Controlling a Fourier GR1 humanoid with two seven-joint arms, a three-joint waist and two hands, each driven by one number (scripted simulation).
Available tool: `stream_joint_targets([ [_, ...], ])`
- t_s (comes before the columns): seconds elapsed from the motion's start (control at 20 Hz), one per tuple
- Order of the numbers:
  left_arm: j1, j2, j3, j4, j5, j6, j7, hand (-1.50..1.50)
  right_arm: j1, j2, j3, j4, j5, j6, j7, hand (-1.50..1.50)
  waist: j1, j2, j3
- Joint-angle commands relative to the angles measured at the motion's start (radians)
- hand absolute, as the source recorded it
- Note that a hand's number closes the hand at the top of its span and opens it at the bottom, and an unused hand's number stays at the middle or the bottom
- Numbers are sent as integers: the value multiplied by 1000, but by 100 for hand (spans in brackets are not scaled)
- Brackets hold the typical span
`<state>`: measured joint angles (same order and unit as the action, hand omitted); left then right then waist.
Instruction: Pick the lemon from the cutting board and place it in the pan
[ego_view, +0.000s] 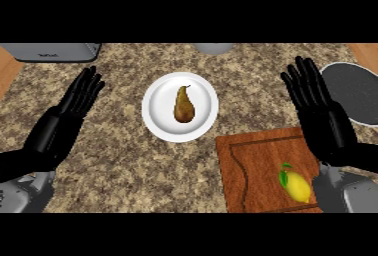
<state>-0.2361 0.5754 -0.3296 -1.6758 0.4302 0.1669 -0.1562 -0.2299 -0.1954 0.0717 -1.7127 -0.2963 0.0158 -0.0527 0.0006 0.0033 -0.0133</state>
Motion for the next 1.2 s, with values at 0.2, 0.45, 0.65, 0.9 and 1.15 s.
stream_joint_targets([
  [0.2, 80, -89, -57, 97, 79, 13, 120, 0, -127, -232, 326, -64, 267, 341, -39, 150, 53, 8, 5],
  [0.45, 113, -171, -109, 133, 116, 48, 197, 0, -168, -386, 337, -107, 603, 289, -310, -150, 5, 6, 17],
  [0.65, 71, -170, -83, 141, 131, 64, 280, 0, -44, -393, 323, -41, 670, 178, -653, -150, -6, 0, 16],
  [0.9, 92, -183, -87, 181, 107, 56, 229, 0, -83, -566, 461, -76, 996, 214, -512, -150, -8, -7, 12],
  [1.15, 113, -170, -67, 152, 124, 61, 241, 0, -114, -729, 564, -207, 1326, 266, -325, -150, -29, -29, 9],
])
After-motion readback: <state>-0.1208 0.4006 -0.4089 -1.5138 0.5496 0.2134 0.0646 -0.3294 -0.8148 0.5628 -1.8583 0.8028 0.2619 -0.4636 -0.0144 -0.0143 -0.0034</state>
